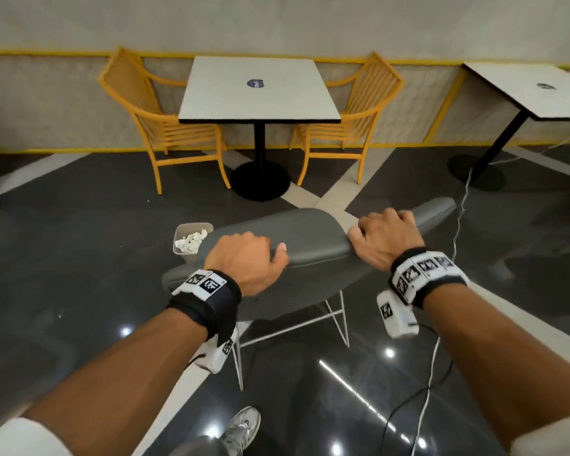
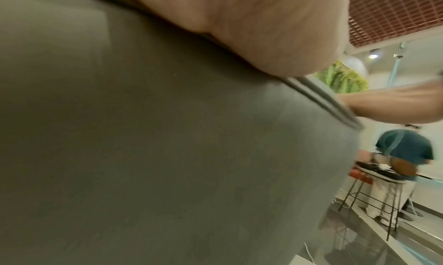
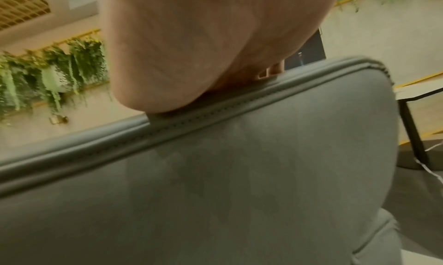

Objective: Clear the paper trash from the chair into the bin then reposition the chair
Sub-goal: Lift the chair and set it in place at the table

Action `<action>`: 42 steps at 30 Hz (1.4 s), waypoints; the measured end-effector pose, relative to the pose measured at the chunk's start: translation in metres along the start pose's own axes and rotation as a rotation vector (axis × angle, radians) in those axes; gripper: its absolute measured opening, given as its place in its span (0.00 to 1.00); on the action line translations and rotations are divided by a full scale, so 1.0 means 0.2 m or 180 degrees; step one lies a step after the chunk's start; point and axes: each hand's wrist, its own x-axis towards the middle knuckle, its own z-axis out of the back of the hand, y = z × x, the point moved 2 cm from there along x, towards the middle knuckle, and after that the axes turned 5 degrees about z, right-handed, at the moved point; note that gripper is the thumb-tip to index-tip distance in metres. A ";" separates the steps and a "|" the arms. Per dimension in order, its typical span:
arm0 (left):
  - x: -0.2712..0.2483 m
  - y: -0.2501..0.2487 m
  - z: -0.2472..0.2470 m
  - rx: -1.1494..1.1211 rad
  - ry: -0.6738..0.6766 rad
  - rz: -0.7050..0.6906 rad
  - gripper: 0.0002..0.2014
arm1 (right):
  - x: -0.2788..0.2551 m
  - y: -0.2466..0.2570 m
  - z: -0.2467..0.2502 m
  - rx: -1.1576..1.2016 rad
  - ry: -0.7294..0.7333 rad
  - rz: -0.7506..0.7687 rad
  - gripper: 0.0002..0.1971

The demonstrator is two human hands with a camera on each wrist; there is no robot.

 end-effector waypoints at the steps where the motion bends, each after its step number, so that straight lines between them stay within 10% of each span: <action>1: 0.00 0.05 0.01 -0.0013 -0.0008 0.0015 0.28 | -0.02 0.03 0.00 0.0002 -0.0044 0.0038 0.26; 11: -0.06 0.29 -0.01 0.0393 -0.0156 0.0648 0.24 | -0.09 -0.01 -0.04 -0.0143 -0.0313 0.0396 0.39; 25: 0.17 0.30 -0.03 0.0355 -0.0160 0.0888 0.22 | 0.15 -0.06 -0.04 -0.0186 -0.0392 0.0238 0.29; 42: 0.87 0.47 -0.04 0.0232 -0.0213 0.0968 0.22 | 0.91 -0.16 -0.04 -0.0097 -0.0552 0.0339 0.28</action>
